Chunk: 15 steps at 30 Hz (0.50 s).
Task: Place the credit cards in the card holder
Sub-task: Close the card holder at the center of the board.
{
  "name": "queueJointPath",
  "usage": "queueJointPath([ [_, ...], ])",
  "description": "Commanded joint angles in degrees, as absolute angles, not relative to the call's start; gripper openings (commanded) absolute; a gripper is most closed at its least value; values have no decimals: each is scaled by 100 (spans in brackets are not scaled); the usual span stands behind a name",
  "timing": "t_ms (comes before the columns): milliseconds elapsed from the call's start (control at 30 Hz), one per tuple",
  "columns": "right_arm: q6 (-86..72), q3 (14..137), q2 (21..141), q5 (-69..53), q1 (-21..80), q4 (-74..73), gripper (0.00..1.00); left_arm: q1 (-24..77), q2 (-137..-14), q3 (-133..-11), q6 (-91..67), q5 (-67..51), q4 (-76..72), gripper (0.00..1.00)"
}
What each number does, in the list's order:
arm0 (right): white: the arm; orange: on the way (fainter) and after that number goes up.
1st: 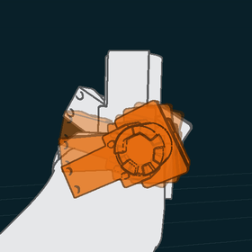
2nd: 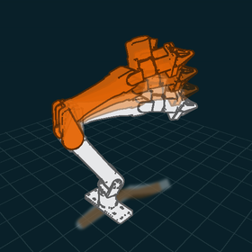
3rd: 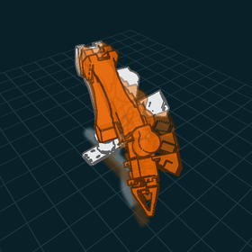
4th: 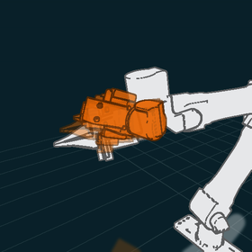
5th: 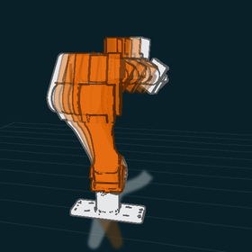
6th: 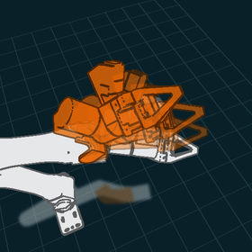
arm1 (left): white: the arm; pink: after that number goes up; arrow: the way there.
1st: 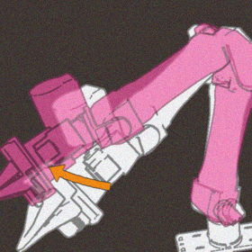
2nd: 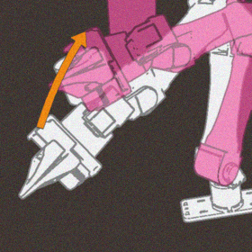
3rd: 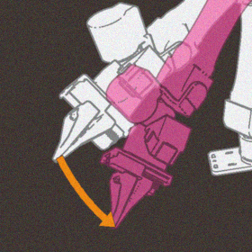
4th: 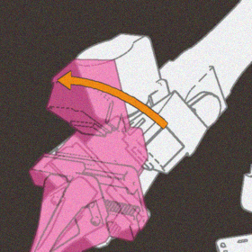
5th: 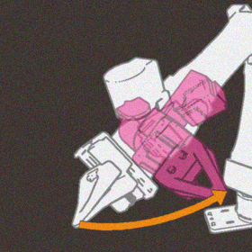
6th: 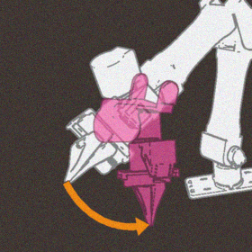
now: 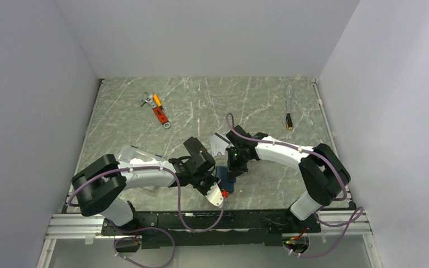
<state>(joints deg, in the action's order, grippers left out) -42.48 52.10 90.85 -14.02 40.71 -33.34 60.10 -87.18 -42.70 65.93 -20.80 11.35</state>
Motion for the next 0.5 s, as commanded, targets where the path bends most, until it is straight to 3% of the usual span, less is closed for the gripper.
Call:
queueJointPath([
  [0, -4279, 5472, 9186, -1429, 4126, -3288, 0, 6047, -8817, -4365, 6594, -2045, 1132, 18],
  [467, -4302, 5544, 9366, -1358, 4215, -3317, 0, 6047, -8860, -4465, 6572, -2008, 1208, 17],
])
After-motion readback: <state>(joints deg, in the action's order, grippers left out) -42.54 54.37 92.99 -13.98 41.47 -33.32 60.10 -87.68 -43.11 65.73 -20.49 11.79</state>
